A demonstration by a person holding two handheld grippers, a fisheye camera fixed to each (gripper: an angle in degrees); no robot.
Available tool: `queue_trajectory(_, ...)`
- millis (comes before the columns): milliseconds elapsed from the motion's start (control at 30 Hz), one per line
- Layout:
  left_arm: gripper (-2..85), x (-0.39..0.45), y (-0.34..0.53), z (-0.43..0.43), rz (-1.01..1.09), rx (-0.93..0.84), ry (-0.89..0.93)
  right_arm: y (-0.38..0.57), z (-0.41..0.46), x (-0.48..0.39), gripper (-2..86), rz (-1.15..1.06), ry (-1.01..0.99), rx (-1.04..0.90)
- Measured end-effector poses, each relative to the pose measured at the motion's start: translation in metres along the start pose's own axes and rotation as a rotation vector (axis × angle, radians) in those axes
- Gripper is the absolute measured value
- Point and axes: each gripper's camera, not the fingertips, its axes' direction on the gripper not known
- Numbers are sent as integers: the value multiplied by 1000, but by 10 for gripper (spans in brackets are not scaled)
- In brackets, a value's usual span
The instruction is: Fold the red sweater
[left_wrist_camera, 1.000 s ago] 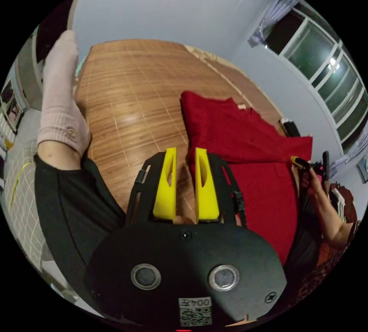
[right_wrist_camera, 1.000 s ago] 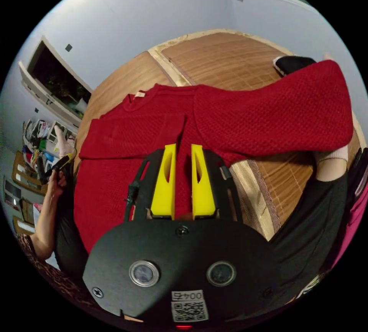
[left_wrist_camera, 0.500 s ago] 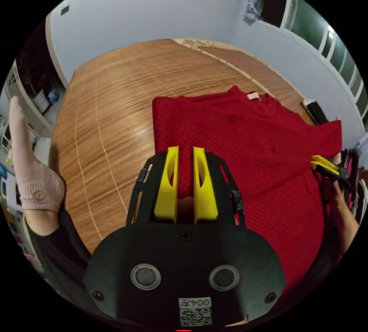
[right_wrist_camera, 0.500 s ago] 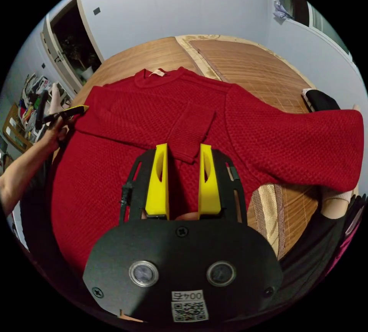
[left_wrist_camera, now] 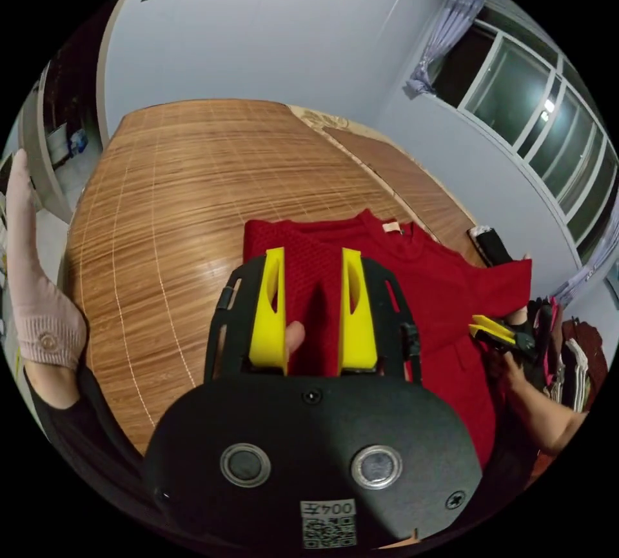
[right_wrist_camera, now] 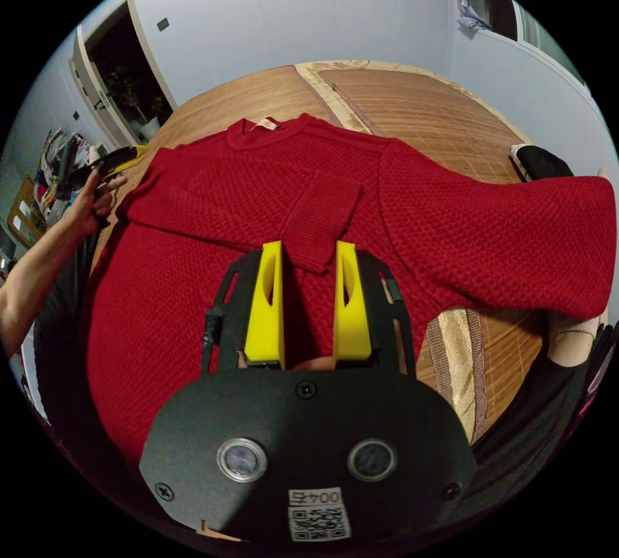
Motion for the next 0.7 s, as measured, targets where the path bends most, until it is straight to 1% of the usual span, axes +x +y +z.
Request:
queue_trajectory(33,132,0,-2,10,-3,-32,-17,0,-1,1,124,1,-1,0)
queue_trajectory(67,137,0,-2,34,9,-111,-58,-1,-3,2,124,2,-4,1)
queue_trajectory(100,135,2,8,49,54,-115,-118,-1,-5,3,124,2,-4,1)
queue_trajectory(133,134,5,13,47,67,-82,-134,-1,-6,4,124,2,-4,2)
queue_trajectory(200,135,7,14,55,69,-97,-141,-2,-11,6,124,2,-1,6)
queue_trajectory(333,161,18,11,48,90,-133,-68,-3,-18,12,123,1,1,10)
queue_trajectory(367,171,29,17,32,117,-102,-28,-3,-20,13,123,0,2,11)
queue_trajectory(467,179,66,63,-10,209,-52,38,-5,-27,19,123,1,1,12)
queue_trajectory(567,172,94,136,-31,247,-72,42,-6,-35,26,123,0,3,13)
queue_trajectory(600,168,101,164,-29,256,-95,24,-7,-38,29,123,0,2,14)
queue_trajectory(700,155,107,204,1,263,-188,-27,-8,-47,40,123,7,-14,16)
